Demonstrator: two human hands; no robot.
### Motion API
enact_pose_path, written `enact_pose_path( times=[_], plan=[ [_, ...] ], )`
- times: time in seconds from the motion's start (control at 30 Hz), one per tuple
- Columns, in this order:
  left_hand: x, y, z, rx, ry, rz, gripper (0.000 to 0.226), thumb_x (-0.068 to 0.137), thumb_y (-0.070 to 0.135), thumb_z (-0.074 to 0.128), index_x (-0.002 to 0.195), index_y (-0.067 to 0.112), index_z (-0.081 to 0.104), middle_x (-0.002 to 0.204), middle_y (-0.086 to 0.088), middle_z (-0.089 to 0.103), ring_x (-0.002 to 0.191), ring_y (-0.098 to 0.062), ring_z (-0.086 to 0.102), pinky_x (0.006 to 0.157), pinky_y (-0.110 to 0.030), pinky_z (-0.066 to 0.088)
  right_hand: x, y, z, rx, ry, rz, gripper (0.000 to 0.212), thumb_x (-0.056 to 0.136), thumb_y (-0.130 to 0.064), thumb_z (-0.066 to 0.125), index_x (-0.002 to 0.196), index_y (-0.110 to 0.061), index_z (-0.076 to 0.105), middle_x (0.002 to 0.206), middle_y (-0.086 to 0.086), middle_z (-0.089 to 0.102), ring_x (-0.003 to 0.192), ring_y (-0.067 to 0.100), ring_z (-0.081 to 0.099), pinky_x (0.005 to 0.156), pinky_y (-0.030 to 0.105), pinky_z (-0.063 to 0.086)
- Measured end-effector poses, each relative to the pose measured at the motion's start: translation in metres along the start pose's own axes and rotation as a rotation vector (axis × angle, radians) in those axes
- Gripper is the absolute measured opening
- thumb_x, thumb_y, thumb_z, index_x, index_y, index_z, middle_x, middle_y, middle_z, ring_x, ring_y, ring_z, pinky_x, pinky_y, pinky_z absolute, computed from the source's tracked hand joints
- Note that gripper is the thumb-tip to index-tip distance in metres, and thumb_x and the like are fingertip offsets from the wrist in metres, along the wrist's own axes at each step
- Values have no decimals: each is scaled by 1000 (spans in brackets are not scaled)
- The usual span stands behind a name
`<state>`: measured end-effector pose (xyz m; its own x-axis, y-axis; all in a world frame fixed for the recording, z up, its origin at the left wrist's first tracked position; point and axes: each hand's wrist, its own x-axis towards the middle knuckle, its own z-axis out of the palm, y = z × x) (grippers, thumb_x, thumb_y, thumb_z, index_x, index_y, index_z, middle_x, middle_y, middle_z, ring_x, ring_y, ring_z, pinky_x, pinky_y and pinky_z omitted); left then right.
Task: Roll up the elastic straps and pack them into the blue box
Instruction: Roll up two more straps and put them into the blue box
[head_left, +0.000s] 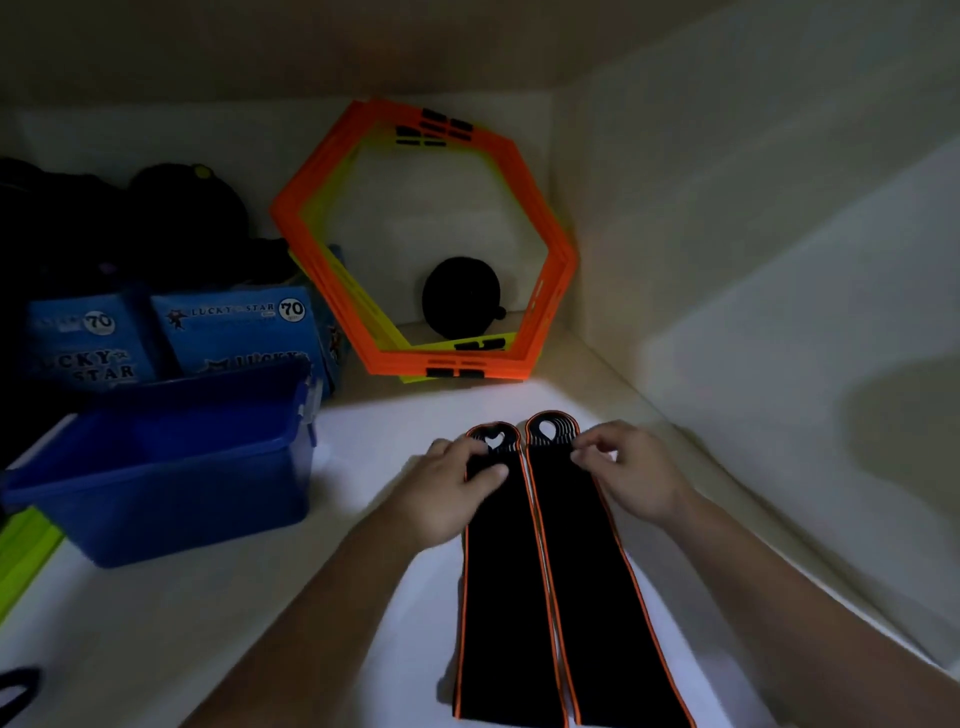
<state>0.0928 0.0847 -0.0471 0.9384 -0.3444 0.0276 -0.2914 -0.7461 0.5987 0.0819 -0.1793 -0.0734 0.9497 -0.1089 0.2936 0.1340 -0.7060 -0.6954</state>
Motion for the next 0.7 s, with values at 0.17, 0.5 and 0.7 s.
enact_pose_path(
  times=[0.17,0.5,0.7],
  plan=[
    [68,-11,19,181,51,82,39,99,35,47,136,27,57,159,-1,35,142,-28,36,118,-41,28,54,5,24,-284,-104,8,31,85,-39,62,111,-30,75,147,8,55,135,31,52,111,38,42],
    [95,-9,-1,233,210,190,49,87,26,35,125,19,65,131,2,60,119,-25,55,97,-44,49,59,-20,4,-243,160,-117,10,81,-13,75,85,-20,81,91,0,80,92,22,68,73,20,39],
    [110,27,-36,149,329,335,39,88,17,45,119,12,69,130,-6,61,115,-31,61,94,-41,51,31,-69,-35,-173,293,-377,18,74,-14,69,88,-24,74,77,-19,64,83,7,50,72,4,34]
  ],
)
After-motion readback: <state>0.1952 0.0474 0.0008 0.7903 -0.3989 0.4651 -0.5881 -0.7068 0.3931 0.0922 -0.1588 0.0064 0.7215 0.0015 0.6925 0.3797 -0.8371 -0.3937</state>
